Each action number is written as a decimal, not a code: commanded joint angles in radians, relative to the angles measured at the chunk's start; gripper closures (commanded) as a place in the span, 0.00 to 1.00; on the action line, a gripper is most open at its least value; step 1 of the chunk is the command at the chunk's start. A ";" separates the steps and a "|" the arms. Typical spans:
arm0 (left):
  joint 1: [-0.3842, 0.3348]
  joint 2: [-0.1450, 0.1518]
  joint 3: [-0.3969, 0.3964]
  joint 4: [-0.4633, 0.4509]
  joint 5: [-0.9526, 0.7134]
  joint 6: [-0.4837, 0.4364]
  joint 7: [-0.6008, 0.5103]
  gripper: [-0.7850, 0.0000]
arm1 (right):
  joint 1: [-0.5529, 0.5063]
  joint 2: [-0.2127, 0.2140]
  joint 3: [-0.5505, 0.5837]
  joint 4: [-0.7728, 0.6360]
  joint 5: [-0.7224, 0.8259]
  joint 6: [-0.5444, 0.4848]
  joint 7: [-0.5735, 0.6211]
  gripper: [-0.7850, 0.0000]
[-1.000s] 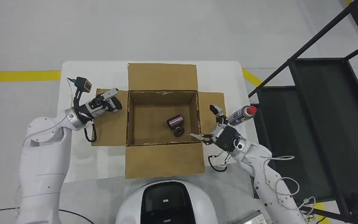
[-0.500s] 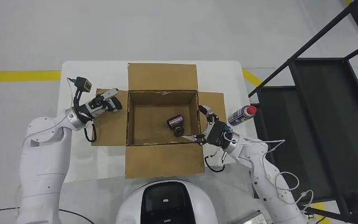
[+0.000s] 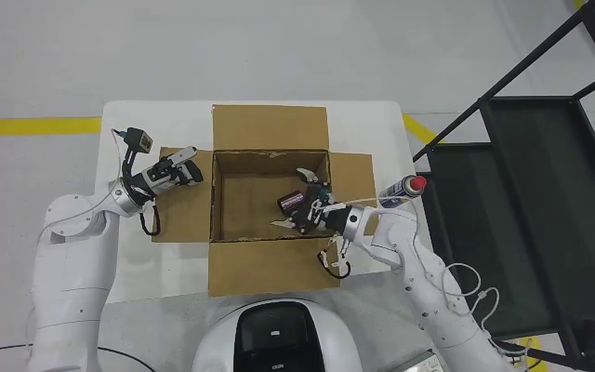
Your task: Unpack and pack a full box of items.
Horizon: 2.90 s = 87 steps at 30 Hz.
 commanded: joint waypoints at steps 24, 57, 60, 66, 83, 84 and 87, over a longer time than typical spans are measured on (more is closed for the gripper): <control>0.000 0.000 0.000 0.000 0.000 0.000 0.000 0.00 | 0.147 -0.022 -0.088 0.153 0.255 -0.007 0.247 0.00; 0.000 0.000 0.000 0.000 0.000 0.000 0.000 0.00 | 0.324 -0.021 -0.147 0.325 0.275 -0.185 0.361 0.00; 0.000 0.000 0.000 0.000 0.000 0.000 0.000 0.00 | 0.377 -0.022 -0.165 0.392 0.304 -0.237 0.402 0.00; 0.000 0.000 0.000 0.000 0.000 0.000 0.000 0.00 | 0.455 -0.026 -0.202 0.497 0.367 -0.253 0.477 0.00; 0.000 0.000 0.000 0.000 0.000 0.000 0.000 0.00 | 0.471 -0.029 -0.226 0.531 0.351 -0.223 0.482 0.00; 0.000 0.000 0.000 0.000 0.000 0.000 0.000 0.00 | 0.482 -0.031 -0.234 0.546 0.353 -0.226 0.485 0.00; 0.000 0.000 0.000 0.000 0.000 0.000 0.000 0.00 | 0.521 -0.038 -0.268 0.594 0.346 -0.220 0.511 0.00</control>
